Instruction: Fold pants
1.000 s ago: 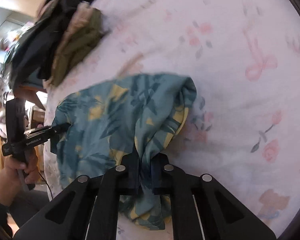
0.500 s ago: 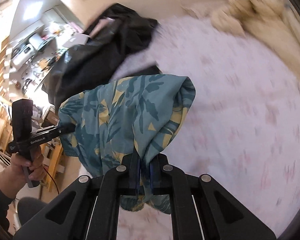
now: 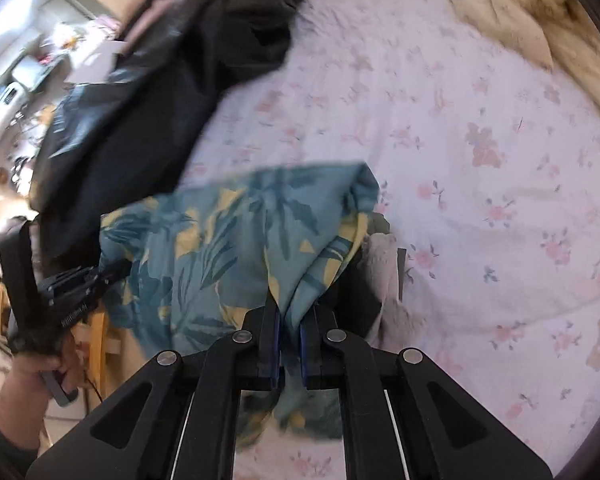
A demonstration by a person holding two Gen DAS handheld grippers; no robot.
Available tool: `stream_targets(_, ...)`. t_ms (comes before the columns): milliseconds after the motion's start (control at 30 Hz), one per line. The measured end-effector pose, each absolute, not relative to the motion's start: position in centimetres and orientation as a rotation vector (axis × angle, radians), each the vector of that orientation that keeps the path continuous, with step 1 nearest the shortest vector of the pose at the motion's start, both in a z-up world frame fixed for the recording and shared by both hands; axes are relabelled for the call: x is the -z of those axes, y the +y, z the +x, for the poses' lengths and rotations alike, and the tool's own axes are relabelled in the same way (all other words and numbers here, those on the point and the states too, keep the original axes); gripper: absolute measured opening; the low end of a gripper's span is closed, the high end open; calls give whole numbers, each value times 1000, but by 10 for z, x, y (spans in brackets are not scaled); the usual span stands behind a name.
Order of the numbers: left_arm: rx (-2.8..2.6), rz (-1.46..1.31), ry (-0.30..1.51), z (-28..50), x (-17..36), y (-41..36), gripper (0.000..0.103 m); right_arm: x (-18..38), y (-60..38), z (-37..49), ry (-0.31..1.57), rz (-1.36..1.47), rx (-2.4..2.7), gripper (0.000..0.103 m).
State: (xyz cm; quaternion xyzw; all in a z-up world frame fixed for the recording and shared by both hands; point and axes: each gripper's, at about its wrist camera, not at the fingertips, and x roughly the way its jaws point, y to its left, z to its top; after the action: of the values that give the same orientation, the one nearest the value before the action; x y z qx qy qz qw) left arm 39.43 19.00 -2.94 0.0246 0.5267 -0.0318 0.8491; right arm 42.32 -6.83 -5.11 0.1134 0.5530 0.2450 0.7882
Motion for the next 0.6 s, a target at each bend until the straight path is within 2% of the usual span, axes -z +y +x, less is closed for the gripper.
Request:
stream_targets(133,-41,36,1117,407,53,195,8,70,-66,439,1208,204,-482,18)
stream_targets(167,-54,23,1132,408,58,198,11,72,-67,439,1205,179,-466,29)
stream_targets(200,-72,15,1146,408,62,199,24,70,-67,440,1198,149,-445,38)
stream_targets(233,-87,15,1153,406,63,200,38,68,-67,440,1185,128,-428,54)
stream_targets(267,-103,26,1150,402,65,200,44,64,-69,438,1166,112,-416,55)
stream_targets(333,-129,49,1129,393,59,198,62,54,-77,430,1142,101,-421,55)
stream_targets(400,-144,41,1112,380,52,198,72,45,-85,420,1132,86,-409,55)
stream_targets(500,-140,5,1073,348,31,193,73,22,-96,390,1073,52,-410,55)
stream_targets(600,-114,-48,1035,305,11,182,73,0,-109,344,1014,68,-449,60)
